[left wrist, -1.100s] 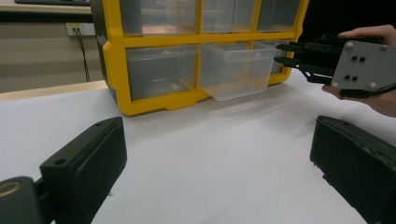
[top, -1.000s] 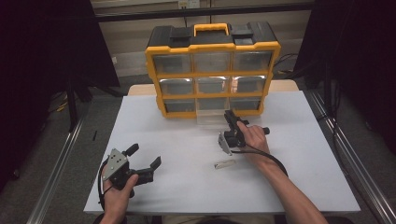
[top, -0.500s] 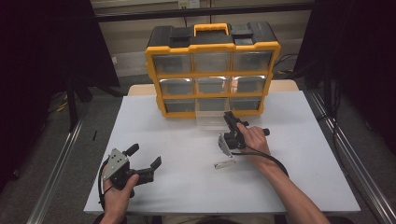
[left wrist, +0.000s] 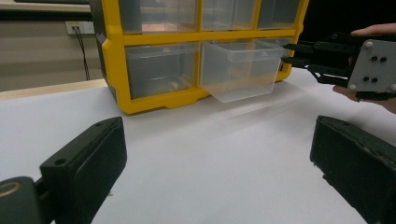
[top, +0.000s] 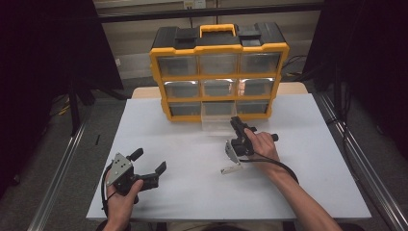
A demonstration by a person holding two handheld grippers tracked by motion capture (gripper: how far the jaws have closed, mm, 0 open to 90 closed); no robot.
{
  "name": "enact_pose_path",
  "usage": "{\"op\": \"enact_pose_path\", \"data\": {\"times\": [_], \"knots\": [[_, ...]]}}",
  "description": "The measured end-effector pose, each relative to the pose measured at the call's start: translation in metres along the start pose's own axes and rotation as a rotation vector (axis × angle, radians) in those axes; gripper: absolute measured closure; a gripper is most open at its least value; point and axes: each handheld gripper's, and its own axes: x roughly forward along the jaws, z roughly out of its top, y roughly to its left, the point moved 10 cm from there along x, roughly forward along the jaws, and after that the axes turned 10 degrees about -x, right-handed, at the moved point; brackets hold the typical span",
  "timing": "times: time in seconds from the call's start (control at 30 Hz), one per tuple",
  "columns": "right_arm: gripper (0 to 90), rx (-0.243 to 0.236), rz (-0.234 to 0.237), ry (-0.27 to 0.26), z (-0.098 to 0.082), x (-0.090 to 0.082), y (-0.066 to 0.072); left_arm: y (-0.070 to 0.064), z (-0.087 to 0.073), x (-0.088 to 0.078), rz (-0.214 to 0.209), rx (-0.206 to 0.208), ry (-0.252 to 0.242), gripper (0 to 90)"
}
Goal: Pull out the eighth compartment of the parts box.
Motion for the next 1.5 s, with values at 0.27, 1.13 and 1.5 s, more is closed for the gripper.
{"op": "enact_pose_path", "data": {"times": [0.27, 1.13, 1.5], "knots": [[78.8, -0.017, -0.003, -0.01, 0.0002, -0.0018, -0.0008, 0.0003, 0.0003, -0.0001, -0.001, -0.001, -0.001, 3.9], [78.7, -0.03, 0.009, -0.018, 0.0011, -0.0099, 0.003, 0.0013, 0.0004, 0.0008, 0.005, -0.001, 0.0, 3.9], [78.3, -0.022, 0.004, -0.017, 0.0018, -0.0099, 0.0028, 0.0014, 0.0003, 0.0008, 0.002, -0.004, 0.001, 3.9]]}}
